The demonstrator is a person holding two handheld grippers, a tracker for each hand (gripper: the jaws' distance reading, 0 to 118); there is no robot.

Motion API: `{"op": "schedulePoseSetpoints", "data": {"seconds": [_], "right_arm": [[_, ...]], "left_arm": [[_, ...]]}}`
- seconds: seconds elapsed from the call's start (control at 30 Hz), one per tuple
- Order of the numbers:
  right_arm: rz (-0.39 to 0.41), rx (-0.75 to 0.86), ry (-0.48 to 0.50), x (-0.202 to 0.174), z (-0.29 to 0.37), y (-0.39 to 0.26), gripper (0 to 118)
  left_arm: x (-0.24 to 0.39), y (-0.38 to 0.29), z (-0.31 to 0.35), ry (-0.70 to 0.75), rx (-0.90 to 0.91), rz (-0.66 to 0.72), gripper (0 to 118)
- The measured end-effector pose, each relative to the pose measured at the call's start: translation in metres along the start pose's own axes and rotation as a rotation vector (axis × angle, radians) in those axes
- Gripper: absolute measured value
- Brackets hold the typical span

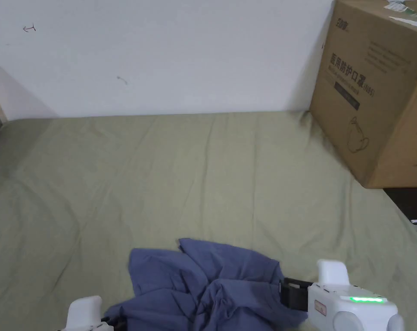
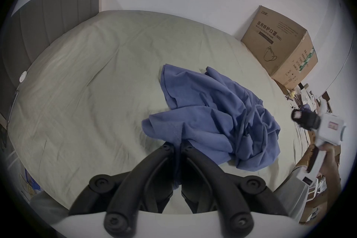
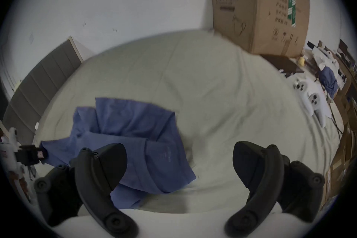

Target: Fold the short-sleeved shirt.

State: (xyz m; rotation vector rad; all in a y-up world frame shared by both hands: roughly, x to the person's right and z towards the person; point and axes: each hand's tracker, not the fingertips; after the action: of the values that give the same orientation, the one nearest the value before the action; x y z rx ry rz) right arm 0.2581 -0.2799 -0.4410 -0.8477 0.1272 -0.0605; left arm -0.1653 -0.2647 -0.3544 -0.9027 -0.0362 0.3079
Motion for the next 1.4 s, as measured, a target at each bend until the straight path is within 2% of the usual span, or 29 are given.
{"op": "schedulePoseSetpoints", "data": {"seconds": [0.1, 0.17, 0.23, 0.33, 0.37, 0.6, 0.73, 0.9, 1.13, 1.27, 1.4], "right_arm": [[0.012, -0.088, -0.005, -0.003, -0.026, -0.008, 109], [0.025, -0.123, 0.000, -0.006, -0.038, -0.014, 97], [0.059, -0.157, -0.016, -0.010, -0.047, -0.020, 66], [0.071, -0.151, -0.005, -0.014, -0.046, -0.026, 29], [0.068, -0.139, 0.002, -0.015, -0.041, -0.025, 10], [0.050, 0.056, 0.013, -0.014, 0.018, 0.000, 9], [0.110, 0.183, 0.011, -0.010, 0.062, 0.040, 9], [0.141, 0.350, -0.010, -0.003, 0.115, 0.111, 9], [0.179, 0.472, -0.062, 0.003, 0.157, 0.211, 10], [0.156, 0.517, -0.065, 0.006, 0.167, 0.266, 9], [0.120, 0.574, -0.028, 0.008, 0.171, 0.305, 9]], "left_arm": [[-0.003, 0.001, -0.004, -0.004, -0.006, 0.002, 5], [-0.002, 0.001, -0.004, -0.007, -0.012, 0.004, 5], [-0.003, 0.001, -0.004, -0.009, -0.014, 0.004, 5], [-0.006, -0.001, -0.004, -0.010, -0.016, 0.004, 5], [-0.007, -0.002, -0.003, -0.013, -0.016, 0.008, 5], [-0.007, 0.009, 0.011, -0.054, 0.016, 0.062, 5], [-0.003, 0.044, 0.027, -0.089, 0.105, 0.087, 5], [0.001, 0.119, 0.062, -0.074, 0.252, 0.040, 5], [0.000, 0.238, 0.120, 0.035, 0.425, -0.044, 5], [-0.001, 0.297, 0.144, 0.100, 0.492, -0.072, 5], [0.000, 0.348, 0.155, 0.153, 0.559, -0.092, 5]]}}
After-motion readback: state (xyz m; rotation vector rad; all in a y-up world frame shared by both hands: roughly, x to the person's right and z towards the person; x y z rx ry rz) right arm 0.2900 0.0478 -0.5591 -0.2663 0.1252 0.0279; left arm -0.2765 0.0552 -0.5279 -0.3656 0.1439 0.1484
